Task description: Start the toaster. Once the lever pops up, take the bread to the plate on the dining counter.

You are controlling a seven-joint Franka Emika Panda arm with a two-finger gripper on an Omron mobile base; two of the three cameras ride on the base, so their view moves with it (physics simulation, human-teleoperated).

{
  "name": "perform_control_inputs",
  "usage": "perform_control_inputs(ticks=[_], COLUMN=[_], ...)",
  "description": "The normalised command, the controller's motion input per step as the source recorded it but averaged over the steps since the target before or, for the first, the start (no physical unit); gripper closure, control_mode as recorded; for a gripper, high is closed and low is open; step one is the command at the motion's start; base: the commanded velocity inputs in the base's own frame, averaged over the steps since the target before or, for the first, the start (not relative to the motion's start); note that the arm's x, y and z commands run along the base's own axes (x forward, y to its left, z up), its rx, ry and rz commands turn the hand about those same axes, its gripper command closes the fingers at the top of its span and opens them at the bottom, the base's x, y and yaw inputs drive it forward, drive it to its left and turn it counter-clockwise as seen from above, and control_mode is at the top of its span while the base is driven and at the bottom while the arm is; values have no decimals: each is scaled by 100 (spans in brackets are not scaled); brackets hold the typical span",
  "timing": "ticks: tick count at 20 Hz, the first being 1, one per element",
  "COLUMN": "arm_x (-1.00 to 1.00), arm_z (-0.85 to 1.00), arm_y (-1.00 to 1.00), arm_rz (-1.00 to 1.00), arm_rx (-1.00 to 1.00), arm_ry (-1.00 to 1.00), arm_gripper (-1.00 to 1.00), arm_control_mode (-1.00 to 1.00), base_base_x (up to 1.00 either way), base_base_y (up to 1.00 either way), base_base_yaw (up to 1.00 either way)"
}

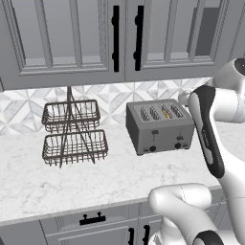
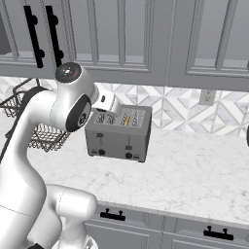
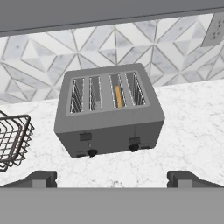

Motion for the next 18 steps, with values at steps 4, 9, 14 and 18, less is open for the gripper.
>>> perform_control_inputs(ticks=[4, 9, 14, 18], arm_x=[0, 0, 0, 0], arm_z=[0, 0, 0, 0], arm_y=[0, 0, 0, 0], arm_rz=[0, 0, 0, 0], arm_rx=[0, 0, 0, 0], arm_ry=[0, 0, 0, 0], arm_gripper=[-100, -100, -100, -100], arm_control_mode=[-100, -100, -100, -100], base_base_x=[0, 0, 0, 0], base_base_y=[0, 0, 0, 0], base_base_yaw=[0, 0, 0, 0])
